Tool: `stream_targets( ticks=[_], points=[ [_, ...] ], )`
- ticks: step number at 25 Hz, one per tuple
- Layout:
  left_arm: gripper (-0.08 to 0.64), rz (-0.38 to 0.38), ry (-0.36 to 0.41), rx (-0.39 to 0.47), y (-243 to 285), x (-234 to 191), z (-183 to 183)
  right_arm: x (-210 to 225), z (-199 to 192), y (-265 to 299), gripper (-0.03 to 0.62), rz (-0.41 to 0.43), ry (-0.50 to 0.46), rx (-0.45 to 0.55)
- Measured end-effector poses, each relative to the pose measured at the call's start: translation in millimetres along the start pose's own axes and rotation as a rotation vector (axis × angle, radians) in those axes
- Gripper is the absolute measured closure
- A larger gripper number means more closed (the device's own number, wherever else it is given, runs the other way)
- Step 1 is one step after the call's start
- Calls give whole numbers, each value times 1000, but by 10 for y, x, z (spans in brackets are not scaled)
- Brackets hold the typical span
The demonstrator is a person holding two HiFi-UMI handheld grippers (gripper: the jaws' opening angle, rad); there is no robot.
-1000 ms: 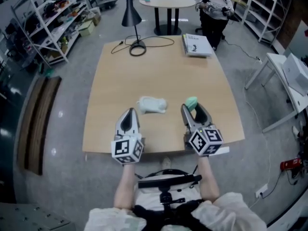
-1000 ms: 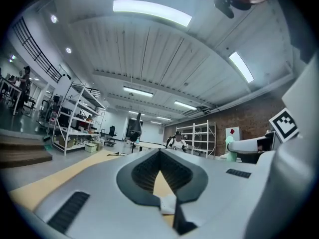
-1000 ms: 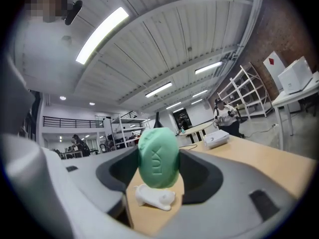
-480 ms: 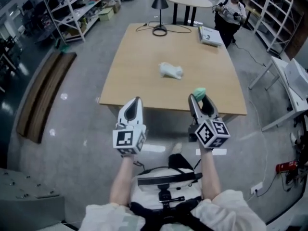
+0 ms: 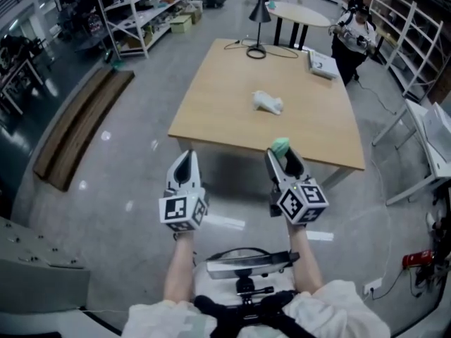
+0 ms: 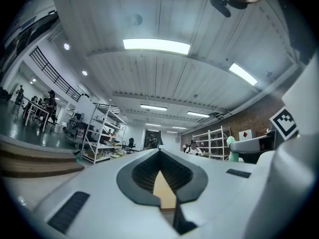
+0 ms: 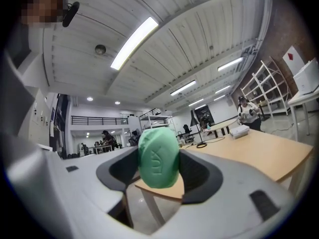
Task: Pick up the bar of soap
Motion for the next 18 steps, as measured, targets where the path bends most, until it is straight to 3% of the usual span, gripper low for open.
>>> stream_targets(
  ticks=[4,10,18],
  points=[
    [560,-13,-1,-7,-240,303,41,34,31,-444,339,-16,21,5],
    [560,-75,32,-43,-676,1120,-1,363,90,-1455,339,-93,68,60],
    [560,-112,91,-31,-2020,2349,218,572,53,-3409,339,-114,30,73]
  ],
)
Point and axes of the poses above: the fingertips, and each gripper's own axes: y forward along the fingers, x to its right, z out of its top, the point moved 1 cm from there along -y, backward along the fingers, and after that the axes turned 12 degrees about -z, right-handed, at the moved point
